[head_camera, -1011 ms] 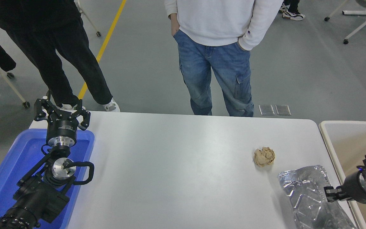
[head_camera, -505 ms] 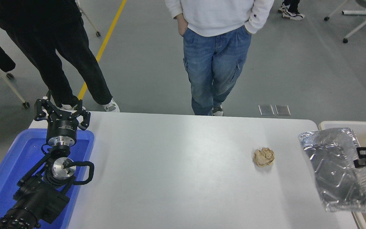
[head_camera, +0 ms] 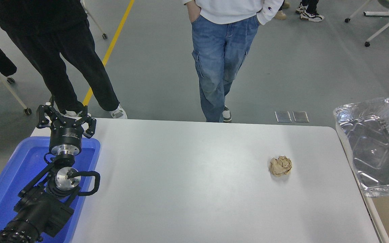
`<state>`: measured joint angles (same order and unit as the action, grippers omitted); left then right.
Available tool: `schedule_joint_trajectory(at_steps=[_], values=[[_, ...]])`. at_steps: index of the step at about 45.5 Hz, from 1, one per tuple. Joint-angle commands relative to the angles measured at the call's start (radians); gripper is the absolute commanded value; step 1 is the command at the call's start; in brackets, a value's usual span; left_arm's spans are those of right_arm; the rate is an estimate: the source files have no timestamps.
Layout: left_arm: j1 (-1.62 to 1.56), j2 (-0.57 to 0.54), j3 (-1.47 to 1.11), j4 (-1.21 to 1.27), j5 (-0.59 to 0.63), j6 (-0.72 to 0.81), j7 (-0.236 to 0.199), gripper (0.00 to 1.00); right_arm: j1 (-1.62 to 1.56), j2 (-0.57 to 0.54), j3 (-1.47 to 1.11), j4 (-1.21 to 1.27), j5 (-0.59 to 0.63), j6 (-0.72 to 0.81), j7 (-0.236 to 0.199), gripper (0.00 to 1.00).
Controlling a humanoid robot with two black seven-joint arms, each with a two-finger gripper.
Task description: Pick up foil plate and place in dustbin
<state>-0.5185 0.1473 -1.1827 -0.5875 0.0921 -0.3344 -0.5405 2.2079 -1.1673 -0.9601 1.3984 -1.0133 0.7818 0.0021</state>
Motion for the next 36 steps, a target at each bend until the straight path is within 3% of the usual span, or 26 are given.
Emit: schedule_joint_trajectory(at_steps=[1,8,16,24,36], values=[[0.002,0.000,0.000,0.000,0.000,0.000,-0.001,0.99,0.070,-0.003,-0.022,-0.044,-0.004,0.004,-0.030,0.00],[0.002,0.000,0.000,0.000,0.000,0.000,0.001,0.99,0.038,-0.072,0.011,-0.153,0.012,0.001,-0.091,0.00],[0.000,0.000,0.000,0.000,0.000,0.000,-0.001,0.99,-0.056,-0.132,0.012,-0.291,0.068,-0.269,-0.093,0.00],[0.000,0.000,0.000,0.000,0.000,0.000,-0.001,0.99,-0.246,-0.086,0.011,-0.406,0.390,-0.597,-0.091,0.00],[0.000,0.000,0.000,0.000,0.000,0.000,-0.001,0.99,-0.508,0.050,0.038,-0.545,0.857,-0.840,-0.088,0.00]])
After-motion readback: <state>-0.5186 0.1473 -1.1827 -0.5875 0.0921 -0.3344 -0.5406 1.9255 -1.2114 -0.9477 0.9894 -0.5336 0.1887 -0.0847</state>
